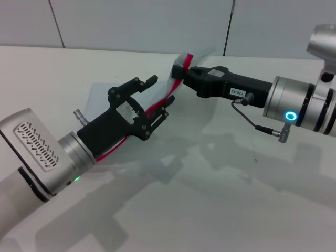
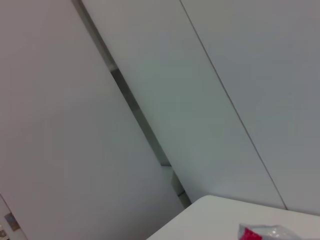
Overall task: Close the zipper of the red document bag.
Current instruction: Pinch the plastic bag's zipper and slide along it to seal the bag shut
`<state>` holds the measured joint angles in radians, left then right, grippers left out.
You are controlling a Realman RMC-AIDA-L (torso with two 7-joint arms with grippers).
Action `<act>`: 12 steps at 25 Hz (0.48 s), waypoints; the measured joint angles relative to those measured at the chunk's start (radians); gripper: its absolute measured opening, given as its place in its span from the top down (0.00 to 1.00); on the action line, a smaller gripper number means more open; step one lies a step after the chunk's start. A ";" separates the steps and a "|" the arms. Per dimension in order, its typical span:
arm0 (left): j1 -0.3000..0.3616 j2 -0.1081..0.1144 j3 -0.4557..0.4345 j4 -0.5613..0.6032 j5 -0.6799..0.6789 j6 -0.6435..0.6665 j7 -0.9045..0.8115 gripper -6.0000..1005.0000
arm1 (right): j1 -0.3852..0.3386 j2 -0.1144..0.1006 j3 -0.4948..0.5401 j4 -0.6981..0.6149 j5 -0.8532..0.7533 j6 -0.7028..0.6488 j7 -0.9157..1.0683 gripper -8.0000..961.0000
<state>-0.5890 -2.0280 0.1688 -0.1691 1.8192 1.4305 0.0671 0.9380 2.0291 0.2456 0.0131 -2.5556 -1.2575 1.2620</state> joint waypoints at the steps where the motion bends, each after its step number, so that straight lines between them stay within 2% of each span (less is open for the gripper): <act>1: 0.000 0.000 0.000 0.000 0.000 0.000 0.000 0.36 | 0.000 0.000 0.000 0.001 0.000 0.000 0.000 0.98; 6: 0.001 0.000 0.000 0.000 -0.005 -0.001 0.000 0.51 | 0.000 0.000 -0.002 0.003 0.000 0.000 0.000 0.97; 12: 0.001 0.000 -0.002 0.000 -0.006 -0.019 0.000 0.64 | -0.001 -0.001 -0.008 0.006 0.000 0.000 0.000 0.97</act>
<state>-0.5877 -2.0283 0.1672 -0.1687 1.8130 1.4120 0.0675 0.9374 2.0282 0.2375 0.0189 -2.5554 -1.2579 1.2625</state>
